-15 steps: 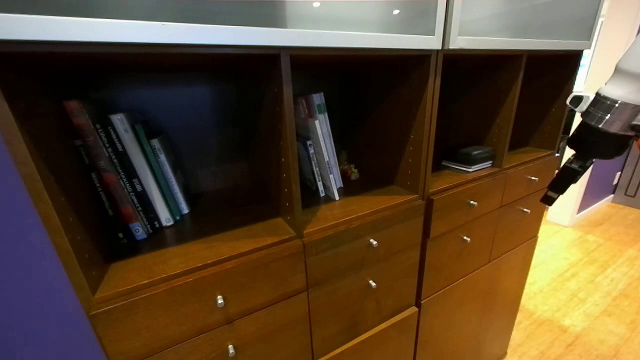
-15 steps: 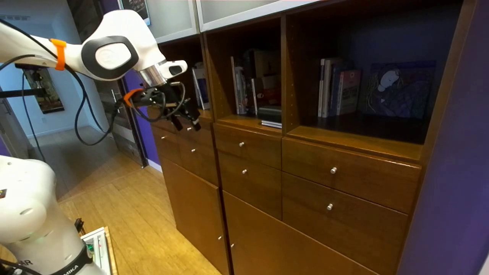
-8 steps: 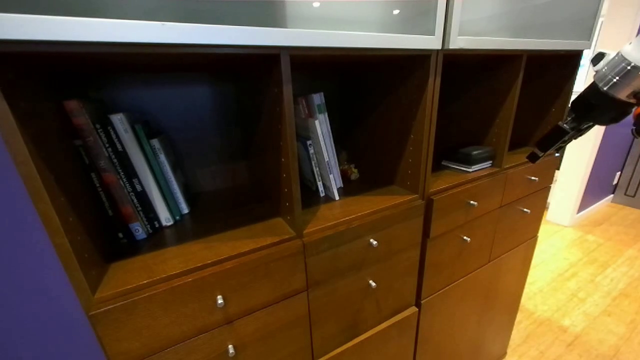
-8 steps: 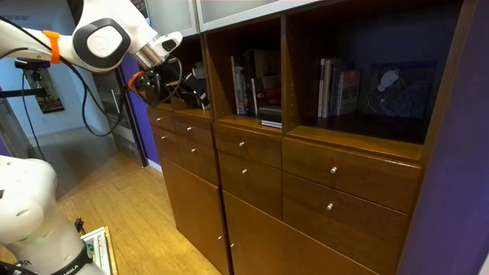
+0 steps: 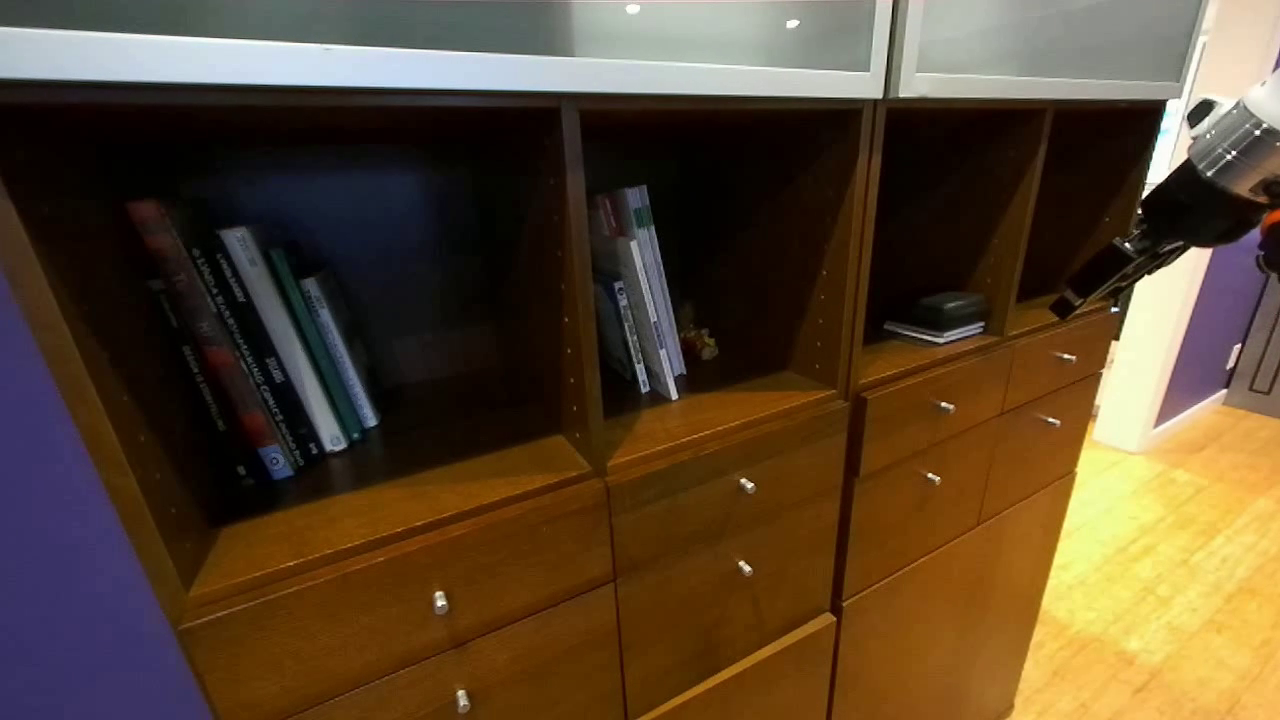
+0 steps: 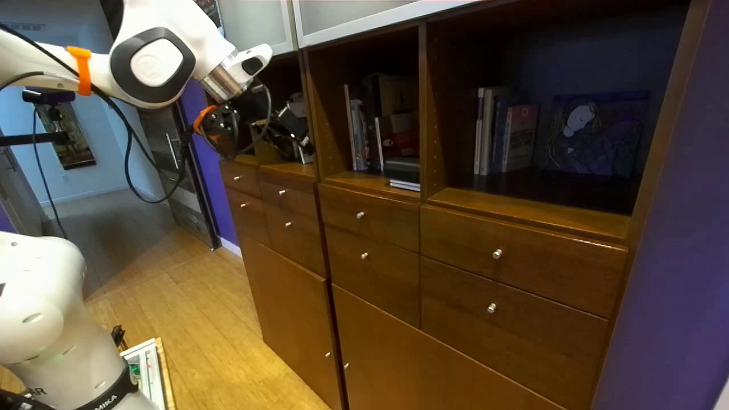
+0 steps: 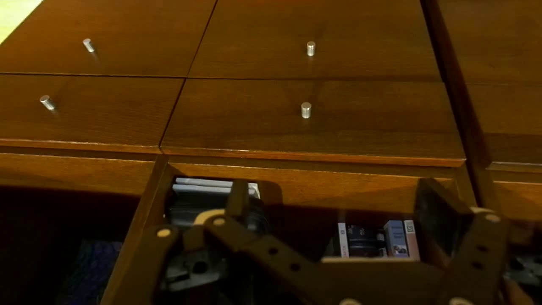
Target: Push the books in the right middle shelf forward
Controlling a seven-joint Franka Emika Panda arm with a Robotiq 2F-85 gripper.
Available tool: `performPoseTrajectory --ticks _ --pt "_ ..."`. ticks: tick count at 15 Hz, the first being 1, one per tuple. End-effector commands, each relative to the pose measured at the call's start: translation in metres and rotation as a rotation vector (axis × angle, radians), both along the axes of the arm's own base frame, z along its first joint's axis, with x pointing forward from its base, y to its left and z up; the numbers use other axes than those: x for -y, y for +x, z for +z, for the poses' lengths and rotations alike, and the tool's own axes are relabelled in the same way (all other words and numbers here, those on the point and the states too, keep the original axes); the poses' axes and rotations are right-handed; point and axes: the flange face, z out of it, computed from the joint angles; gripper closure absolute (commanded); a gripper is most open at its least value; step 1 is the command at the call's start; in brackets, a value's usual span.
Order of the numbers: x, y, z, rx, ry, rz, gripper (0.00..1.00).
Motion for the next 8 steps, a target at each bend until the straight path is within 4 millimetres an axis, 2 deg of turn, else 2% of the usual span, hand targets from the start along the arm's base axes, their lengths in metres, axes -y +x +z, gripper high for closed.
performPoseTrajectory --ticks 1,4,8 --pt "0.008 0.018 0.009 0.062 0.035 -0.076 0.00" --pt "0.026 0.040 0.000 0.065 0.068 -0.126 0.00" --pt "0.062 0.071 -0.012 0.029 0.048 -0.075 0.00"
